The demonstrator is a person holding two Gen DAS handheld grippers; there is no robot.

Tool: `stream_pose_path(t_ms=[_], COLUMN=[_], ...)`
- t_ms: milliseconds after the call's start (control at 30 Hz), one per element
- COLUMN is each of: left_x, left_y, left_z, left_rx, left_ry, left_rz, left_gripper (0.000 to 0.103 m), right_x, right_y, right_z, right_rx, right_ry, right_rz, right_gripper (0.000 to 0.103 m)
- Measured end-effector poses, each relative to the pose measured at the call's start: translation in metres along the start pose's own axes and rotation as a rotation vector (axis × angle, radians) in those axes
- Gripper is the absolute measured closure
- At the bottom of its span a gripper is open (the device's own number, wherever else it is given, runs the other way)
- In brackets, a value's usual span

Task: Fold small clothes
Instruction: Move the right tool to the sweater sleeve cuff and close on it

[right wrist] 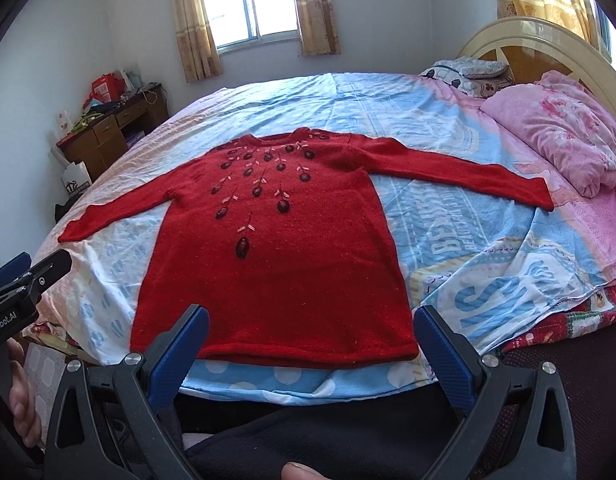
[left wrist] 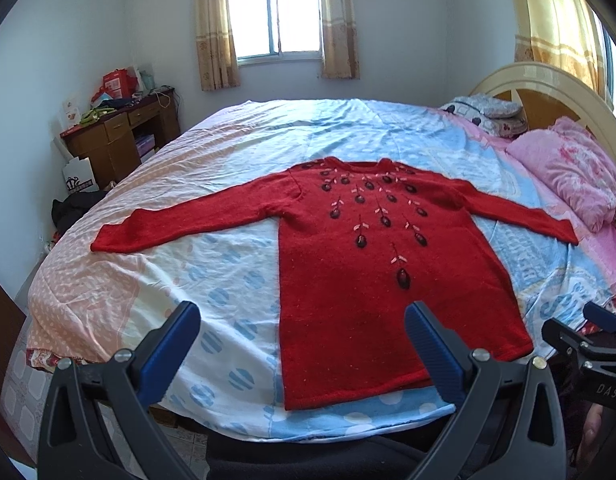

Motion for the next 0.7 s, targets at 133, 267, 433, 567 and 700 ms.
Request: stream_pose_path(t_ms=[133, 267, 433, 567, 700], left_x=[0.001, 0.007, 0.024, 0.04, 0.052], left_y=[0.007, 0.018, 0.04, 0.061, 0.085], left_z=[0.013, 0.029, 0.05, 0.07, 0.094], left_rx=[0.01, 0.009, 0.021, 0.033, 0.032], left_ry=[-0.004, -0.006, 0.03, 0.062, 0.065], left_rz=[0.034, 0.082, 0.131, 0.155, 0.169], left_gripper=[0.0, 0.0, 0.0, 0.0, 0.0], right_x=[0.0, 0.004, 0.014, 0.023, 0.035], right_y=[0.011, 0.028, 0.059, 0.087, 0.131], right_z=[0.012, 0.022, 0.042, 0.067, 0.083], right_rx=[-0.019, -0.036, -0.057, -0.069, -0.11], right_ry=[-0.018, -0.013, -0.004, -0.054, -0.055], right_rz=[0.002, -0.002, 0.012, 0.002, 0.047], right_gripper=[0.001, 0.001, 0.001, 0.001, 0.001])
Point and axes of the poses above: each gripper's, at about its wrist camera, not at the fingertips, and z roughly the way its jaws point, y to its right, x to its top, the point moved 3 cm from there along z, roughly the way its jaws point, and after that the axes turned 14 degrees about x, right-handed, at the moved point
